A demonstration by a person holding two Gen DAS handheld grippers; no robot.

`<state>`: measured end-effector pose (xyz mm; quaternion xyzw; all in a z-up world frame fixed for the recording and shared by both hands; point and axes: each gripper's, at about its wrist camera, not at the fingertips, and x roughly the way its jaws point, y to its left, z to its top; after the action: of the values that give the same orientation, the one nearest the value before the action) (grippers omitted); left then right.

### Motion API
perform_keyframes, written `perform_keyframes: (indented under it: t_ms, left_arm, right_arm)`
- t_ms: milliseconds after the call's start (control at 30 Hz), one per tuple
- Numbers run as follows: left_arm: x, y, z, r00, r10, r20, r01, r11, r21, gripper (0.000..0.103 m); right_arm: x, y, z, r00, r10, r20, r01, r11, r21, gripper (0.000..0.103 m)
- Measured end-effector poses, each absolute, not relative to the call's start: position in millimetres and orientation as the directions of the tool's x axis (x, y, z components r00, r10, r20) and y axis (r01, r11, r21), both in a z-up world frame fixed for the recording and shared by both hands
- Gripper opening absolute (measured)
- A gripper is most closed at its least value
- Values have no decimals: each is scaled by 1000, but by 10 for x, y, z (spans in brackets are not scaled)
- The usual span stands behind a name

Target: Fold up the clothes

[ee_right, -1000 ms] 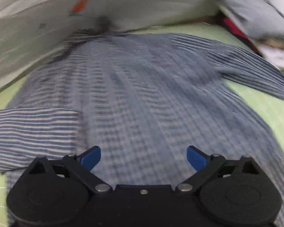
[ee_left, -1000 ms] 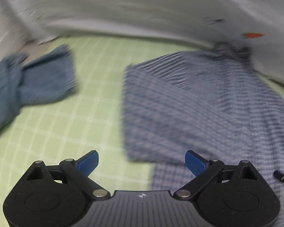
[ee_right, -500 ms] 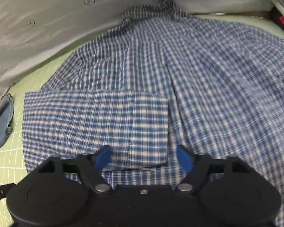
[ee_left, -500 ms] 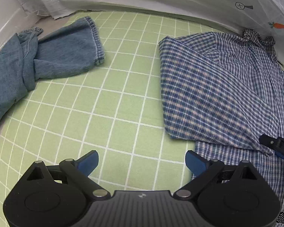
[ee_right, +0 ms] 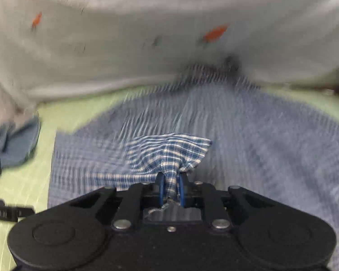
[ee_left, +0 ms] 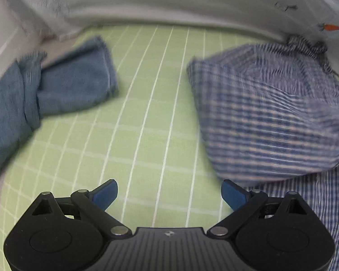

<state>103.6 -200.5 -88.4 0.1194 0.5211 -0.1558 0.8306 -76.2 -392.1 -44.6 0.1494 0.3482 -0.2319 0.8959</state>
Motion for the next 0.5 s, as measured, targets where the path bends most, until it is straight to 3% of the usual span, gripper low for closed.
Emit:
perform_keyframes:
  t_ms: [100, 333, 500]
  left_arm:
    - [1054, -2097, -791, 438, -167, -883, 386, 922, 17, 98]
    - [1053, -2405, -609, 496, -165, -852, 404, 913, 58, 98]
    - [957, -2518, -463, 528, -167, -833, 383, 922, 57, 98]
  right_arm:
    - [-902, -4354, -275, 640, -429, -637, 591, 805, 51, 14]
    - [-1439, -5767, -241, 429, -719, -547, 829, 554, -78, 13]
    - [-1777, -6492, -385, 243, -805, -542, 911, 381, -157, 15]
